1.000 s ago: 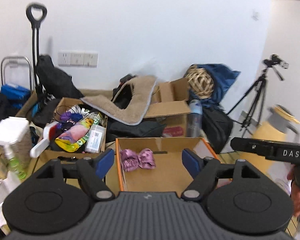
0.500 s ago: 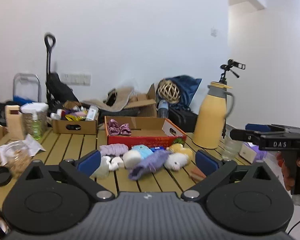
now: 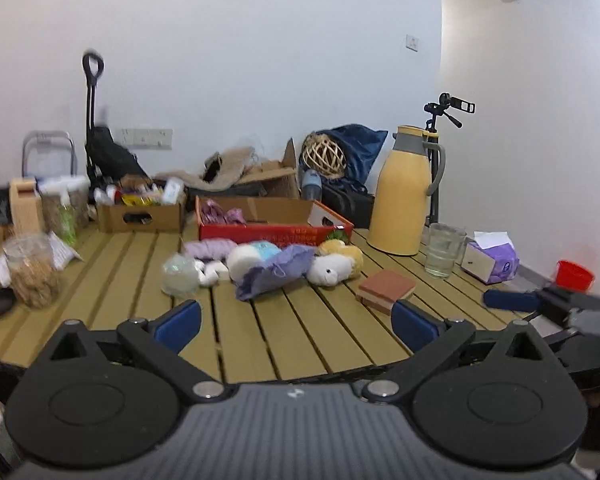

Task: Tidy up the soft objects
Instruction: 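Move both tools back over the table items, then close both grippers on the lavender knit cloth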

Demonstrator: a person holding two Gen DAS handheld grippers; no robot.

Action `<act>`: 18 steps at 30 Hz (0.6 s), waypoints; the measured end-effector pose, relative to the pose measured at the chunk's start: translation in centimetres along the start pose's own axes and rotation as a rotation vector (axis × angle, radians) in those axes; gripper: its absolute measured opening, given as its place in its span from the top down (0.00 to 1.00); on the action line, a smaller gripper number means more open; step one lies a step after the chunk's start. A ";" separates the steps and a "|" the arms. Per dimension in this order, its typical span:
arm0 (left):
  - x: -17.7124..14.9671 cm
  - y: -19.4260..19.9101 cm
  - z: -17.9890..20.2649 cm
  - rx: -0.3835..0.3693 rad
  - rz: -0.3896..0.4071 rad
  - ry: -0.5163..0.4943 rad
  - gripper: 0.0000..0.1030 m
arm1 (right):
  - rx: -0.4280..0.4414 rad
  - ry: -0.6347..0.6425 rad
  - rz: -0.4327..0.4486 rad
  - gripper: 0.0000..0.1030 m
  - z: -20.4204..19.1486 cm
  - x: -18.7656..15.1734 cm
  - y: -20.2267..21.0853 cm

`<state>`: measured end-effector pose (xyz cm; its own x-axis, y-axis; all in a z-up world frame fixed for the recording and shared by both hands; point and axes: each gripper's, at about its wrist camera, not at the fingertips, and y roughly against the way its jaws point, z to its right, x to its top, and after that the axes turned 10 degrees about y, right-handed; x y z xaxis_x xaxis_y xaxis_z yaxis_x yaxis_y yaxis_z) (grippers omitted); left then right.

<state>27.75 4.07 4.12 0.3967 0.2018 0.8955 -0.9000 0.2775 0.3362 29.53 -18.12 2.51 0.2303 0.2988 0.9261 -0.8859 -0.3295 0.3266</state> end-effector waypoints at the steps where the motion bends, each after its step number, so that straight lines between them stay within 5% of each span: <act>1: -0.1 -0.6 -0.3 -0.013 -0.017 0.017 0.00 | -0.005 -0.009 -0.003 0.07 -0.1 -0.3 -0.5; 7: 0.6 -7.6 -2.0 0.045 -0.074 0.031 0.00 | 0.010 -0.078 -0.020 0.09 1.8 -0.8 -6.3; 11: 1.9 -12.0 -3.6 0.081 -0.074 0.053 0.00 | -0.060 -0.090 -0.016 0.08 4.1 0.5 -10.7; 18: 5.2 -19.2 -5.9 0.040 -0.085 0.077 0.00 | -0.046 -0.063 -0.013 0.09 6.8 3.5 -18.7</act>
<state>48.19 5.33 0.54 0.4836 0.2511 0.8385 -0.8682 0.2591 0.4232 49.65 -17.01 0.91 0.2651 0.2454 0.9325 -0.8999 -0.2844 0.3307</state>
